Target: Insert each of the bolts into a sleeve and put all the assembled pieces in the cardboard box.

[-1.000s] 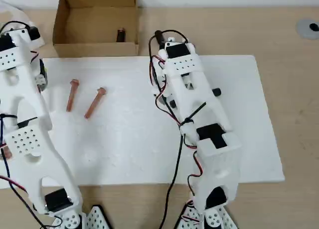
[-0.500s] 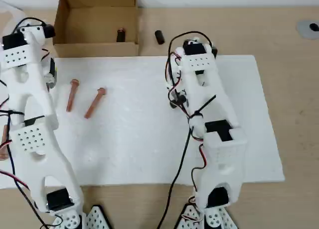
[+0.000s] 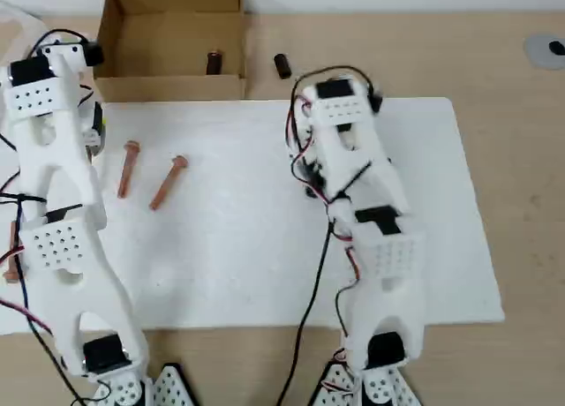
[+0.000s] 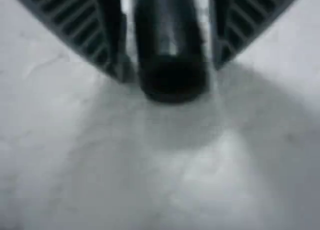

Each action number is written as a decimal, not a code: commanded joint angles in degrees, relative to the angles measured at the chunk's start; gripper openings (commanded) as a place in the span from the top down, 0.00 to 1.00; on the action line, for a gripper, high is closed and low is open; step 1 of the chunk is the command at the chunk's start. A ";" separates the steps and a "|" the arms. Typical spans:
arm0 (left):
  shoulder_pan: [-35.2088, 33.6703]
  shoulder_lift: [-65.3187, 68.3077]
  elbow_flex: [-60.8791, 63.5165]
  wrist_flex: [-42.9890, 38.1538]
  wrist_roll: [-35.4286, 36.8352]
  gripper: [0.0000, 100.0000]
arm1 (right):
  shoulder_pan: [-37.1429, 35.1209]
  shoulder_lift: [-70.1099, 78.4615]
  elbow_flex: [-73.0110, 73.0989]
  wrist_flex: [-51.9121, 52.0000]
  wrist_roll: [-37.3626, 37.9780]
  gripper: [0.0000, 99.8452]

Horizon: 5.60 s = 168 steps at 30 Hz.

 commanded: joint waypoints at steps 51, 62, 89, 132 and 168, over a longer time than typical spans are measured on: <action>3.78 -79.78 36.04 -0.70 13.27 0.99 | -24.04 -48.04 -14.11 14.42 38.33 0.99; 17.23 -97.71 63.91 -13.10 12.92 0.99 | -24.04 -78.46 31.08 1.67 43.25 0.99; 32.44 -123.21 98.29 -55.91 34.29 0.99 | -38.81 -119.52 97.45 -66.55 47.74 0.99; 38.86 -125.05 85.89 -38.68 31.47 0.99 | -38.73 -119.60 95.69 -66.55 47.74 0.99; 45.10 -125.41 95.82 -38.42 31.56 0.99 | -38.73 -119.60 95.69 -66.55 47.74 0.99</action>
